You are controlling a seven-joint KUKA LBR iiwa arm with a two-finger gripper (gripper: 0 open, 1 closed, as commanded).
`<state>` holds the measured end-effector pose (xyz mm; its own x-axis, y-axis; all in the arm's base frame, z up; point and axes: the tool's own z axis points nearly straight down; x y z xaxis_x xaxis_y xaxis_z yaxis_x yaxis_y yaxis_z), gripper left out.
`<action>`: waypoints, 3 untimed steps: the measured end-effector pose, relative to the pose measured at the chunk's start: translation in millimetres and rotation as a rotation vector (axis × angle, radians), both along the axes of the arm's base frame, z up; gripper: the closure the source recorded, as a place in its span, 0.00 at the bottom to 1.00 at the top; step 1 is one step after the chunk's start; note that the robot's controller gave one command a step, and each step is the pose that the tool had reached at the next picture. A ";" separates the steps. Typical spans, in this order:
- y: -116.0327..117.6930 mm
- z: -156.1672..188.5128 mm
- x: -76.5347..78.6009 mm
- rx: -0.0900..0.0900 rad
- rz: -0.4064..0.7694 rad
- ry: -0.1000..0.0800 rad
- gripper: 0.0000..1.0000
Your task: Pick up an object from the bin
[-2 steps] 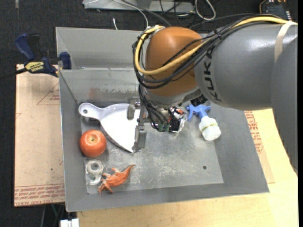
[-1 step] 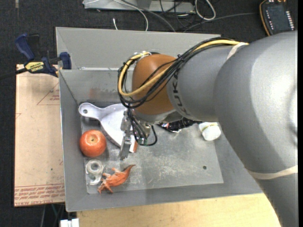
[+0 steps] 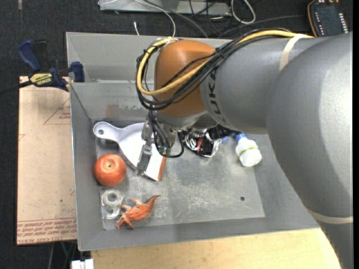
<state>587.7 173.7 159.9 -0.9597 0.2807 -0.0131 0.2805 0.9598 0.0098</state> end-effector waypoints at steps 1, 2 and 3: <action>-7.6 -60.7 -31.0 -0.005 0.057 0.020 0.00; -5.0 -90.1 -5.9 0.006 -0.237 -0.001 0.00; -6.9 -88.8 -23.9 -0.002 -0.084 0.011 1.00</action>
Offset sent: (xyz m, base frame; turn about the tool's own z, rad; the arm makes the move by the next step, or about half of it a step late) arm -0.0062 -0.0056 -0.0899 0.2398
